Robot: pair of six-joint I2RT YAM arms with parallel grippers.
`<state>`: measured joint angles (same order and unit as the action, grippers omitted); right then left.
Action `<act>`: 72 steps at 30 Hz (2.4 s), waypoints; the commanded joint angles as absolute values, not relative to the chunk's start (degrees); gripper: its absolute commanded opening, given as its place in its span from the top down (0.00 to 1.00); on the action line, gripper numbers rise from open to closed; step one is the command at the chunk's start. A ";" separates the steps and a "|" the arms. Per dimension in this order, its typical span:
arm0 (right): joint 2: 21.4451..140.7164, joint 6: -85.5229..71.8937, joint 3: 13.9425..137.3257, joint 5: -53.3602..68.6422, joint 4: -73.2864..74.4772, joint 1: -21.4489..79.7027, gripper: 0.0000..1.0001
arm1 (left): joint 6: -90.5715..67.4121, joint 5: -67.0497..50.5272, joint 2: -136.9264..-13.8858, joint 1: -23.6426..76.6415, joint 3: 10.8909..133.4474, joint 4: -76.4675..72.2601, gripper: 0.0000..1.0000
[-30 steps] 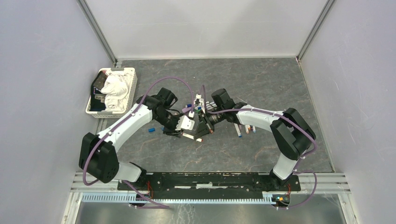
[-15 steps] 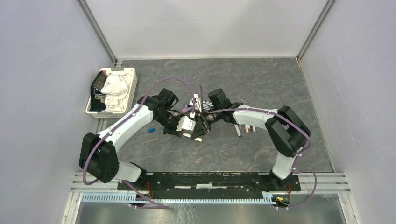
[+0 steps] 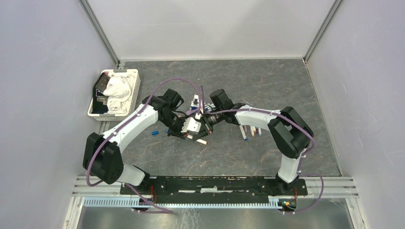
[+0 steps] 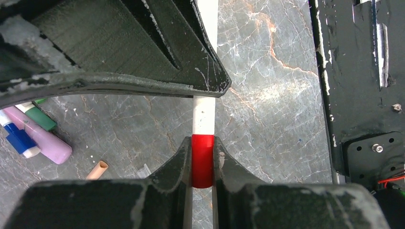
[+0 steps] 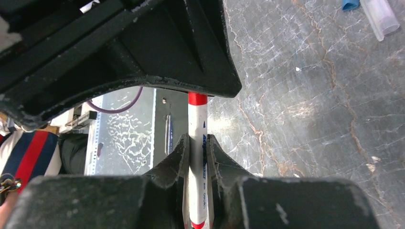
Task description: Open the pen caps
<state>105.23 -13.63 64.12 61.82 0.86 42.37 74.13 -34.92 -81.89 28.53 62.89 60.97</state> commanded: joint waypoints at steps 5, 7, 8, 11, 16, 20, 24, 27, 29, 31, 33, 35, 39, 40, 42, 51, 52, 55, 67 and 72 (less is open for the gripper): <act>102.09 -6.56 63.40 62.67 8.41 42.29 1.00 | 79.58 -31.82 -83.75 18.01 69.47 65.44 0.98; 101.97 -6.79 62.64 62.26 8.27 42.27 1.00 | 82.15 -29.78 -84.79 15.39 70.64 67.30 0.98; 102.04 -6.77 62.62 61.90 8.58 42.28 1.00 | 82.55 -28.36 -85.46 14.95 71.00 67.79 0.98; 102.52 -5.76 63.29 60.98 10.88 41.89 1.00 | 82.98 -24.88 -86.39 13.46 71.88 68.15 0.98; 100.64 -5.48 63.35 56.06 12.85 39.53 1.00 | 82.57 -25.80 -87.63 8.13 71.56 64.70 0.98; 96.79 -9.60 61.40 40.44 13.31 33.49 1.00 | 77.59 -27.53 -91.34 3.49 70.49 58.42 0.98; 90.86 -14.85 54.95 24.54 10.99 26.52 1.00 | 69.47 -25.50 -94.81 0.80 68.50 49.05 0.93; 86.34 -17.03 50.81 13.21 10.44 23.47 1.00 | 62.88 -22.24 -98.06 0.70 67.34 43.01 0.92; 83.89 -17.83 48.97 7.78 10.37 21.84 1.00 | 59.06 -20.61 -100.10 0.70 67.15 40.60 0.91; 81.96 -18.10 47.66 2.93 10.68 20.97 1.00 | 57.46 -19.93 -101.29 0.70 66.66 39.97 0.89; 80.29 -18.09 46.76 -1.51 11.16 20.43 1.00 | 57.17 -19.87 -101.64 0.70 65.60 39.55 0.87; 79.35 -18.13 45.85 -4.20 11.36 19.91 1.00 | 57.14 -19.64 -101.81 0.70 64.63 39.22 0.83; 79.44 -18.10 44.56 -7.45 11.66 19.64 1.00 | 56.71 -19.57 -102.39 0.70 63.16 39.10 0.70; 79.58 -18.12 44.12 -7.91 11.52 19.68 1.00 | 56.57 -19.87 -102.35 0.70 62.85 39.11 0.66; 79.90 -18.09 43.39 -8.26 10.96 19.63 1.00 | 56.43 -20.91 -101.82 0.70 62.19 39.27 0.59; 82.02 -18.49 43.13 -5.97 9.40 19.95 0.93 | 53.14 -26.86 -98.80 0.75 65.48 44.90 0.44; 82.13 -18.59 43.15 -5.62 9.19 19.98 0.91 | 52.45 -27.41 -98.58 0.74 67.13 46.16 0.43; 82.31 -19.03 43.32 -4.74 8.57 20.26 0.79 | 49.95 -29.05 -97.82 0.70 71.81 50.03 0.38; 79.79 -17.89 46.27 -7.59 10.37 21.42 0.65 | 40.49 -31.90 -89.32 0.70 90.43 59.35 0.00; 79.81 -13.25 51.31 -8.49 8.29 24.69 0.54 | 31.36 -27.40 -79.43 0.70 86.64 46.79 0.00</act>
<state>81.56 -17.15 45.19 -6.46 11.75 22.06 41.36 -30.06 -87.68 0.67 87.94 56.03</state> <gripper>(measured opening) 0.404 0.996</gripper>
